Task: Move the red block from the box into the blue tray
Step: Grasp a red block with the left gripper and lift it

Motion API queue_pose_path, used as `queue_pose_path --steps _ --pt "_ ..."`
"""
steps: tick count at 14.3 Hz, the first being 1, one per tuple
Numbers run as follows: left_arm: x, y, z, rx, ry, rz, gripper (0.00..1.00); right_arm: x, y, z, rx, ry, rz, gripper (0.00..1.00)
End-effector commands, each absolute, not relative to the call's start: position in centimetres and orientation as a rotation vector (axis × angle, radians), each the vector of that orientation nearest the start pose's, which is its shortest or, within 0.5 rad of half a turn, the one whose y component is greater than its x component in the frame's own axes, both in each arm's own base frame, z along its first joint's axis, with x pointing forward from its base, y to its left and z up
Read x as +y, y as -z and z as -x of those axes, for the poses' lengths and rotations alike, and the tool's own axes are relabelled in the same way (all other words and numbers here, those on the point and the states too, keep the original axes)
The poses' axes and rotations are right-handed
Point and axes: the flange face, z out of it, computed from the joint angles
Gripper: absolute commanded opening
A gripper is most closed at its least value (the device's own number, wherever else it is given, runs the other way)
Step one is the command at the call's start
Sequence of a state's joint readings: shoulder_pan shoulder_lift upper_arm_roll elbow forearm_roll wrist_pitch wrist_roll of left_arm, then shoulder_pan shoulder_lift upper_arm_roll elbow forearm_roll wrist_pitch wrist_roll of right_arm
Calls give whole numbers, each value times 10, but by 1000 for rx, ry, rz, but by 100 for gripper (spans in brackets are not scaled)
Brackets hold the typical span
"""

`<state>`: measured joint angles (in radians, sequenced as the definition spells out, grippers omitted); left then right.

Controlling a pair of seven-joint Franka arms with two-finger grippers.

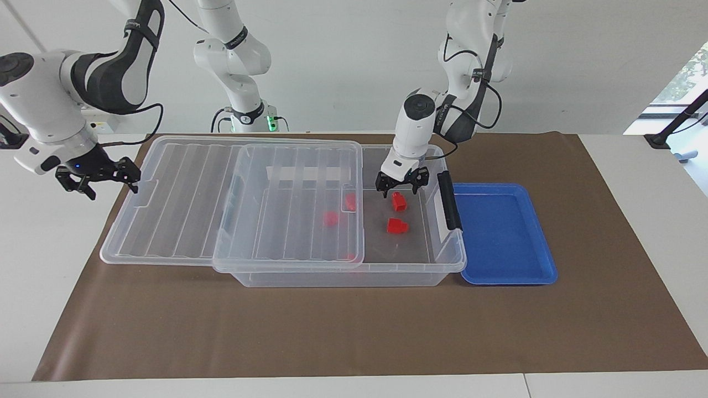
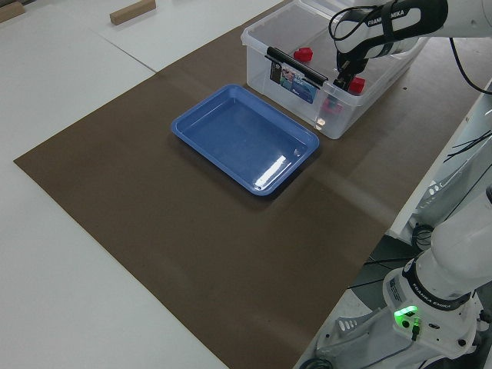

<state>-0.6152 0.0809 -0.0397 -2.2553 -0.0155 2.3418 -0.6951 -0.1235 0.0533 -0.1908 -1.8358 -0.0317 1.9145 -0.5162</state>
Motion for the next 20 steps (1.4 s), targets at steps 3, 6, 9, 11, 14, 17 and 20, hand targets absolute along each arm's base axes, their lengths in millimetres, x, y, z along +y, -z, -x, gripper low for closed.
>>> queue_pose_path --steps 3,6,9,11,14,17,20 --pt "-323 -307 -415 -103 36 3173 88 -145 -540 -562 -198 -76 3150 100" --pt "-324 -308 -419 -113 68 3188 53 -112 -555 -562 -129 -145 3140 100" --pt "-327 -311 -420 -199 81 3193 0 -56 -580 -570 -33 -138 3148 100" --pt "-327 -317 -422 -214 88 3196 0 -30 -583 -570 30 -145 3150 100" --pt "-324 -354 -419 -205 79 3190 0 -6 -583 -568 69 -165 3152 100" --pt "-323 -411 -418 -189 52 3175 0 0 -586 -566 94 -161 3155 100" --pt "-315 -475 -422 -129 85 3192 0 16 -592 -565 62 -136 3157 100"
